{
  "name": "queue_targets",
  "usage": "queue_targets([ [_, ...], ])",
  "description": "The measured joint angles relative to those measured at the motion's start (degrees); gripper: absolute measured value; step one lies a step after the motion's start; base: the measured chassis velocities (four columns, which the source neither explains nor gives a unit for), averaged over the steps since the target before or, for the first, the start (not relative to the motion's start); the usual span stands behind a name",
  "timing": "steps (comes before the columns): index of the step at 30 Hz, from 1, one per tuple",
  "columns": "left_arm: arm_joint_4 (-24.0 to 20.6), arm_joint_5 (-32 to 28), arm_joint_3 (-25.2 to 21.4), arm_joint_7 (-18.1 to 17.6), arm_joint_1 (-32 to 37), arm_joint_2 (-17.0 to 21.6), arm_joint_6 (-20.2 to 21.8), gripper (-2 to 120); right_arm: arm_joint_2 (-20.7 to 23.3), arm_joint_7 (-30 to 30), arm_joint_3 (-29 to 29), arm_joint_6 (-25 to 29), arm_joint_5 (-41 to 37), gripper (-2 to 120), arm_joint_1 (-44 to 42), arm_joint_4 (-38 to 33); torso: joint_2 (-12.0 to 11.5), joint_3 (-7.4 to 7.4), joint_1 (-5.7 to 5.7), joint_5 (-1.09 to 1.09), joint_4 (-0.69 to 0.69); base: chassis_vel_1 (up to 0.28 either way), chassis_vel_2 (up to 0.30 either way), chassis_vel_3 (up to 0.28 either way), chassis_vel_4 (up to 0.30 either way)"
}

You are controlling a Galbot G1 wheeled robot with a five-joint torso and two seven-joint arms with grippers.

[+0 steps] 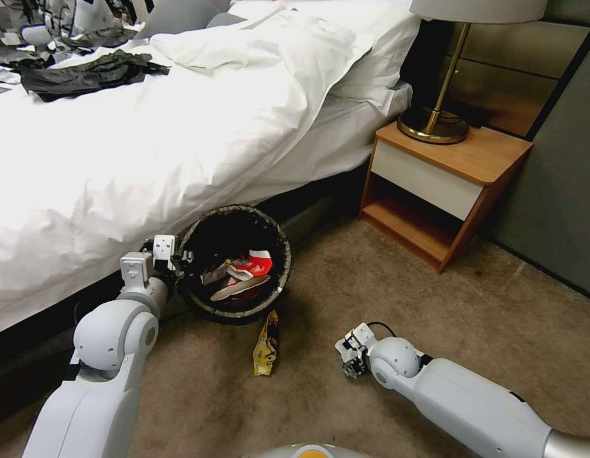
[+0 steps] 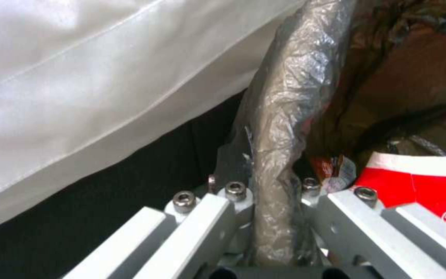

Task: Pick up the trash bin, then pick up the garbage from the floor and place it into the trash bin.

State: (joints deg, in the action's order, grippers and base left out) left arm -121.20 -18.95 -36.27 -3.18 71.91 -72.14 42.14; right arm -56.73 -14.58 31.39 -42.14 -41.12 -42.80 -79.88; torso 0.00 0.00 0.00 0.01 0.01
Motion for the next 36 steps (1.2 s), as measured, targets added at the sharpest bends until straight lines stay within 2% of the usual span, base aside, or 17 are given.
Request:
queue_targets([
  [2,0.1,0.0,0.0,0.0,-0.1,0.1,0.0,0,-0.2,0.2,0.0,0.0,0.0,53,0.2,0.3,0.0,0.00,0.00,0.00,-0.01,0.000,0.000,0.000,0.000],
  [3,0.1,0.0,0.0,0.0,-0.1,0.1,0.0,0,-0.2,0.2,0.0,0.0,0.0,53,0.2,0.3,0.0,0.00,0.00,0.00,-0.01,0.000,0.000,0.000,0.000],
  [5,0.2,0.0,0.0,0.1,-0.2,0.2,0.0,0,-0.4,0.2,-0.1,0.0,0.1,43,0.5,0.6,0.0,0.00,0.00,-0.01,0.00,0.000,0.000,0.000,0.000],
  [6,0.2,0.0,0.0,0.1,-0.2,0.2,0.0,0,-0.4,0.2,-0.1,0.0,0.1,43,0.5,0.6,0.0,0.00,0.00,-0.01,0.00,0.000,0.000,0.000,0.000],
  [9,0.2,0.0,0.1,0.1,-0.3,0.1,0.0,0,-0.5,0.3,-0.3,0.0,0.1,27,0.7,0.7,0.0,0.00,0.00,-0.01,0.00,0.000,0.000,0.000,0.000],
  [13,0.3,0.0,0.2,0.1,-0.3,0.1,0.0,0,-0.7,0.3,-0.5,0.0,0.1,17,0.7,0.7,0.0,0.00,0.00,0.00,-0.01,0.000,0.000,0.000,0.000],
  [16,0.3,0.0,0.1,0.0,-0.2,0.2,0.0,0,-1.0,0.3,-1.0,0.0,0.0,3,0.7,0.9,0.0,0.00,0.00,0.00,-0.01,0.000,0.000,0.000,0.000],
  [25,0.2,0.0,0.0,0.0,-0.1,0.4,0.0,0,-0.8,0.1,-3.9,0.0,-1.6,0,0.6,-0.7,0.0,0.00,0.00,-0.01,-0.01,0.000,0.000,0.000,0.000],
  [28,0.1,-0.1,0.0,-0.1,-0.1,0.5,0.0,0,0.5,-0.4,-6.1,0.0,-3.5,0,0.6,-3.0,0.0,0.00,0.00,-0.01,-0.01,0.000,0.000,0.000,0.000],
  [31,0.1,-0.3,0.0,-0.3,-0.3,0.7,0.0,0,1.6,-0.3,-8.3,0.0,-4.9,0,0.4,-5.1,0.0,0.00,0.00,-0.01,-0.01,0.000,0.000,0.000,0.000],
  [33,0.1,-0.4,0.0,-0.5,-0.5,0.8,0.0,0,3.2,-0.3,-12.8,0.0,-6.8,0,-0.3,-9.0,0.0,0.00,0.00,0.00,-0.01,0.000,0.000,0.000,0.000],
  [36,0.2,-0.4,0.1,-0.5,-0.6,0.9,0.0,0,4.4,-0.6,-15.6,0.0,-8.9,0,-0.5,-12.3,0.0,0.00,0.00,0.02,-0.01,0.000,0.000,0.000,0.000],
])
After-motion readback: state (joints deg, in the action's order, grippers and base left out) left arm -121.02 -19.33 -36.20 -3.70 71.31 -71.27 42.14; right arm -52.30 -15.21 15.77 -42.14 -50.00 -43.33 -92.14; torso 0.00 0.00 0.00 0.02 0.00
